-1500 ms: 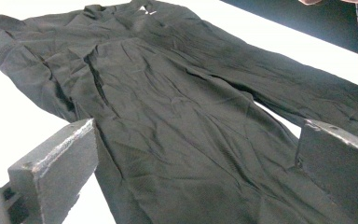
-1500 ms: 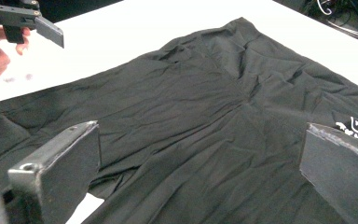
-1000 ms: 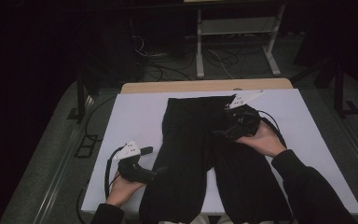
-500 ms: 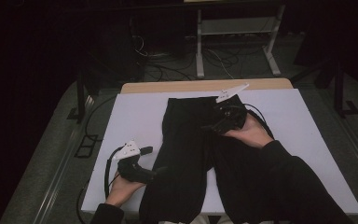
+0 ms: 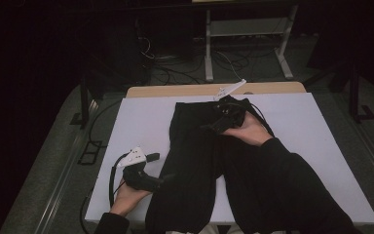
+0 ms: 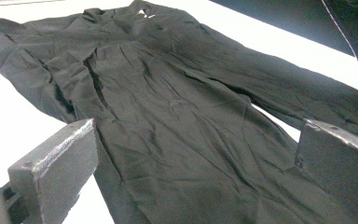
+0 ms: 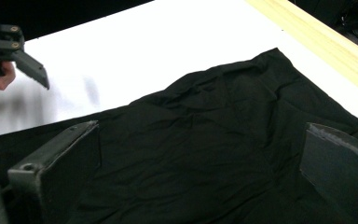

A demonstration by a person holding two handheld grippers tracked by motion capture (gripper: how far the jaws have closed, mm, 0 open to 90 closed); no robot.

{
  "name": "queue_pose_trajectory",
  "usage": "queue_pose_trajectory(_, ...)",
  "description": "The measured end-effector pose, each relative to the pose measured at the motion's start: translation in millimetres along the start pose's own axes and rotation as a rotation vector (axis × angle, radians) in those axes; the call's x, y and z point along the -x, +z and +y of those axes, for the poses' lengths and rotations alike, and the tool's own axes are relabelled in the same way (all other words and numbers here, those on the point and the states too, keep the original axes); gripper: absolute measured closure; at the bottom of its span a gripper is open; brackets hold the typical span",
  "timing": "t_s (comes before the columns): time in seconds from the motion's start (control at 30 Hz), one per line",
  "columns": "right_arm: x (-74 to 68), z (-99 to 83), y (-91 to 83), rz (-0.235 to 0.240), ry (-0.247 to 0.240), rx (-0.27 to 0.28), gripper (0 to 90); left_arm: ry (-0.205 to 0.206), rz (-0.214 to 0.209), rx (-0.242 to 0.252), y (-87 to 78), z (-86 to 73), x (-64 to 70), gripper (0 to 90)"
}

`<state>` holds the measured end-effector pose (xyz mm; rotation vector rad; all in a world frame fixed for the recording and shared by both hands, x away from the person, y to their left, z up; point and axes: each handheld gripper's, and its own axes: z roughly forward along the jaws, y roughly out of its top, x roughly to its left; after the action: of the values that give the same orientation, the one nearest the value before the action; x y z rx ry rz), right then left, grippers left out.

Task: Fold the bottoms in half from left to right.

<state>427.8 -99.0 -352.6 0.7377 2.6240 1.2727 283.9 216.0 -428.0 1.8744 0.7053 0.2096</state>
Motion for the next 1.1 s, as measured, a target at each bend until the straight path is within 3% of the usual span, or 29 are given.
queue_pose_trajectory(0.53,12.5,32.7,22.7,-0.009,-0.007,-0.012,0.0,0.0,-0.006,0.009,-1.3,0.5,0.3,0.0)
queue_pose_trajectory(1.1,31.9,64.3,56.6,-0.033,0.025,-0.025,0.0,-0.004,-0.013,0.021,-1.6,1.0,0.0,0.0)
